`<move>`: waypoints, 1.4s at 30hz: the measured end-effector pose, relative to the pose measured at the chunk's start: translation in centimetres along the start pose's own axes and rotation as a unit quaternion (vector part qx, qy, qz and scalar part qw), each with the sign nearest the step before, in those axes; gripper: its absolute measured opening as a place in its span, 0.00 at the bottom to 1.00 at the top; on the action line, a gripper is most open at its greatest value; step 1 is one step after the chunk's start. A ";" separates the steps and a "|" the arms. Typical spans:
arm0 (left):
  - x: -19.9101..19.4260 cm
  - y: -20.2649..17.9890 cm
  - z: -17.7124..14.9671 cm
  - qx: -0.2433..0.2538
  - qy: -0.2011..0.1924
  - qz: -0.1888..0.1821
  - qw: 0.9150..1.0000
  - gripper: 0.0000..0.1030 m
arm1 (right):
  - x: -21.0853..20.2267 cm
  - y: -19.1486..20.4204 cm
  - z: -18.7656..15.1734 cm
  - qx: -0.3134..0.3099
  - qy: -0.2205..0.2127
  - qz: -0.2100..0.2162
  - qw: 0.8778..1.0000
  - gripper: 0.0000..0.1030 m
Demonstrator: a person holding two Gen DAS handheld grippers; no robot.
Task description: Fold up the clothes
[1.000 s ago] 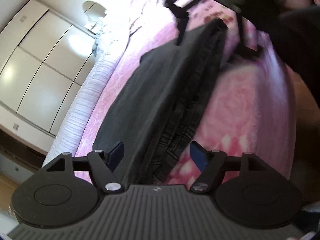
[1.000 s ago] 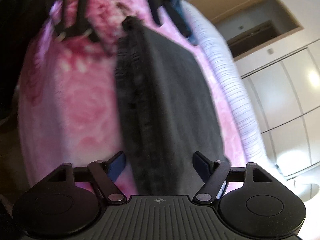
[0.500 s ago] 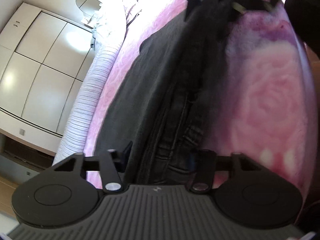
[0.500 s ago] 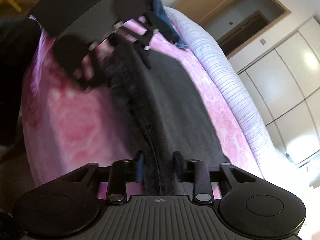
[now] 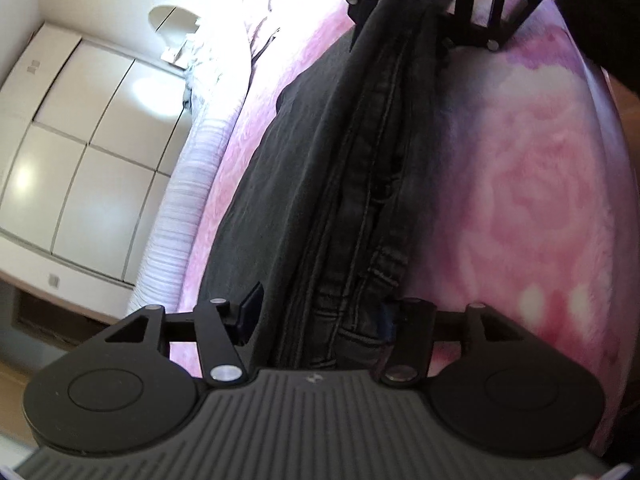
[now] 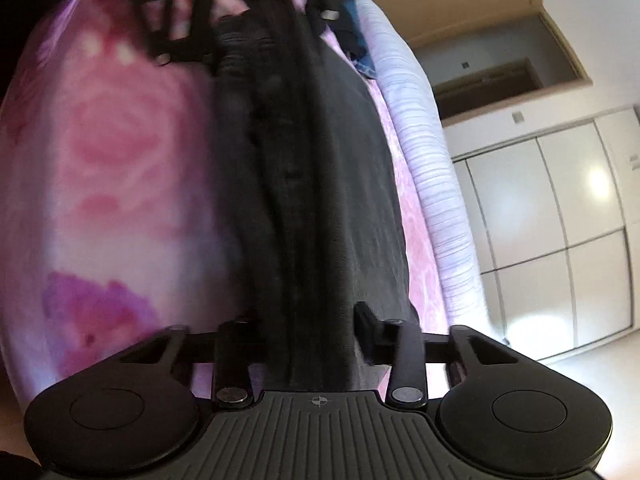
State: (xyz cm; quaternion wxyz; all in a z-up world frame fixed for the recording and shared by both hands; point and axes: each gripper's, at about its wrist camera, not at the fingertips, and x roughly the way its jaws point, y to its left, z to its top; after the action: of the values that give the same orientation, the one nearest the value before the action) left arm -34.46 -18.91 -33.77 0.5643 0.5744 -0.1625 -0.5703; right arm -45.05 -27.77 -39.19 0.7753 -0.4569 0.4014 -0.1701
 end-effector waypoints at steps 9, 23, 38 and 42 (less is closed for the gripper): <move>0.2 2.0 0.6 0.028 0.013 -0.050 0.998 0.35 | -0.8 -3.7 0.1 0.050 -0.037 0.045 0.997 0.22; -4.2 14.9 7.2 0.014 0.059 -0.157 0.986 0.28 | -5.7 -17.5 2.5 0.142 -0.015 0.175 0.974 0.18; -9.9 21.3 30.0 0.064 -0.036 -0.244 0.967 0.29 | -23.3 -35.0 -11.5 0.211 0.100 0.220 0.947 0.17; -7.4 22.4 35.0 0.093 -0.099 -0.242 0.961 0.29 | -25.2 -37.8 -14.8 0.234 0.150 0.179 0.944 0.17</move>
State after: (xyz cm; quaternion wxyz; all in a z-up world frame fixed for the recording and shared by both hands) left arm -55.74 -35.94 -1.51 0.3349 0.5871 -0.1256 -0.7262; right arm -68.32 -40.18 0.69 0.8090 -0.1524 0.5370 -0.1840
